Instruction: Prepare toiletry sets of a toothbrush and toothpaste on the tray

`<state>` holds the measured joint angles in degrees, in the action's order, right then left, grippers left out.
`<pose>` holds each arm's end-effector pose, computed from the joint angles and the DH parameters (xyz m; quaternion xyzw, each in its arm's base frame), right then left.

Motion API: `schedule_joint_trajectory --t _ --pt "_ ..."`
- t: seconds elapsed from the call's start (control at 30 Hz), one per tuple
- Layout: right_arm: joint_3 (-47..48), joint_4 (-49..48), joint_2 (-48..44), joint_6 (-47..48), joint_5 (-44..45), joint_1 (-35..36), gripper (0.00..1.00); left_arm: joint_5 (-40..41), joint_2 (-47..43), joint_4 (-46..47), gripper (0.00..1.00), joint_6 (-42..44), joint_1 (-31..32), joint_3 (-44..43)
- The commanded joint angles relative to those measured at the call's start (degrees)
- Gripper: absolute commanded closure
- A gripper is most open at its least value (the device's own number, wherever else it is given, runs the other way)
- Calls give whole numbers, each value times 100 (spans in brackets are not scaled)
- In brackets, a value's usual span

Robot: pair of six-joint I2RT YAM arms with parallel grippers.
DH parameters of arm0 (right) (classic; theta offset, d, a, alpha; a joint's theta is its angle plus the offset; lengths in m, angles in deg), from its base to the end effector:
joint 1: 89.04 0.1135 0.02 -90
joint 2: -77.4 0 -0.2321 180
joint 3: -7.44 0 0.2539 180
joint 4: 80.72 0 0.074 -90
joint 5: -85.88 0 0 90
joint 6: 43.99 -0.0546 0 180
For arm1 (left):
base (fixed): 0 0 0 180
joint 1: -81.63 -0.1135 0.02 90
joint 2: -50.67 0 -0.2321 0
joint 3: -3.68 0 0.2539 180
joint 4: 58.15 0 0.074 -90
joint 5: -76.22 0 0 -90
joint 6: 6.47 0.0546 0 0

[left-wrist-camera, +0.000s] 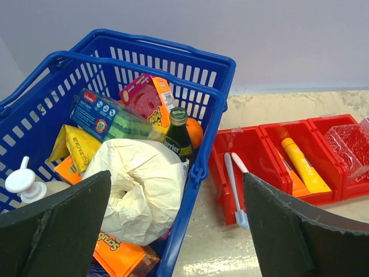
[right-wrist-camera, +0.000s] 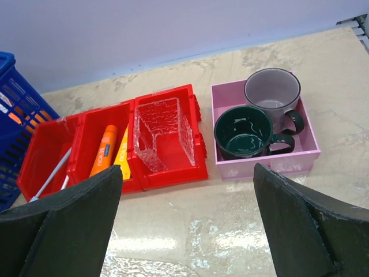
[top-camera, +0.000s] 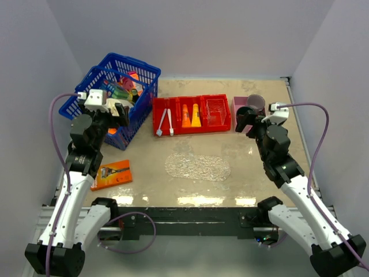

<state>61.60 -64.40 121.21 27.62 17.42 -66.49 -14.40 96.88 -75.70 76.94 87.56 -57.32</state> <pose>0.2168 0.0683 0.3068 0.0985 0.7339 0.0999 0.6646 0.2320 -0.0247 0.3397 -0.0004 0.7239 -0.0791 0.6853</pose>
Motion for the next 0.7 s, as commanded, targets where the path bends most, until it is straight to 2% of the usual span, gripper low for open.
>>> schedule_joint_trajectory --t 0.0,0.27,0.5,0.6,0.67 --pt "328 59 13 -165 87 4 2 219 -113 300 0 -9 -31 -83" --pt "671 481 40 -94 456 13 2 396 -130 300 0 -79 -31 -92" --pt "881 824 -154 160 413 13 2 519 -130 300 0 -106 -31 -48" --pt "1204 1025 109 213 -8 13 2 476 -87 291 0 -106 -31 -31" --pt "1504 1465 644 231 -184 4 4 397 -43 300 0 -106 -31 -39"
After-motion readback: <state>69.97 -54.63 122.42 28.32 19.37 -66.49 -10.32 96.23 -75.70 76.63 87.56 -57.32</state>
